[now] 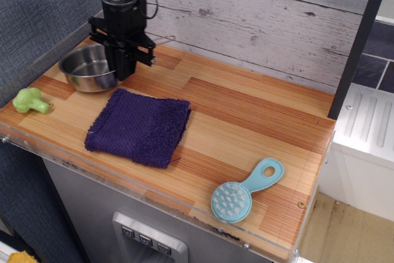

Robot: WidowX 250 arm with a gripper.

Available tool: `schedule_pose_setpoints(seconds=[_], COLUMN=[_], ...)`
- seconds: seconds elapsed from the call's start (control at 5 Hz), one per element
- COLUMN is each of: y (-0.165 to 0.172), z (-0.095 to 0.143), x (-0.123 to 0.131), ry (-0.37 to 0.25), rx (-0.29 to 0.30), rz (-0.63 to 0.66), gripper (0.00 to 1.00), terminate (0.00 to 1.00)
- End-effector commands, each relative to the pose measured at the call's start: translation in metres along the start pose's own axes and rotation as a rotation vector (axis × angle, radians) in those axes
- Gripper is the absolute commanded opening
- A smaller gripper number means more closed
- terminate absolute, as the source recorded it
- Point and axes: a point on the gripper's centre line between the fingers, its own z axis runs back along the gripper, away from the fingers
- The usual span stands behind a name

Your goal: Move the pot behind the broccoli.

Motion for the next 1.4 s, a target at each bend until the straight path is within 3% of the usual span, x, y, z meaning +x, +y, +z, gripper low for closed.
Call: schedule_pose_setpoints(seconds=[0.0, 0.2, 0.4, 1.0, 1.2], y=[0.009, 0.003, 0.000, -0.038, -0.052], z=[0.000, 0.005, 0.021, 0.084, 0.086], x=[-0.003, -0.005, -0.007, -0.052, -0.060], ry=[0.003, 0.008, -0.025, -0.123, -0.131], rx=[0.009, 0.013, 0.006, -0.040, -0.039], rz=[0.007, -0.010, -0.009, 0.041, 0.049], gripper=[0.00, 1.00, 1.00, 1.00, 1.00], terminate=[0.00, 0.00, 0.00, 0.00, 0.00])
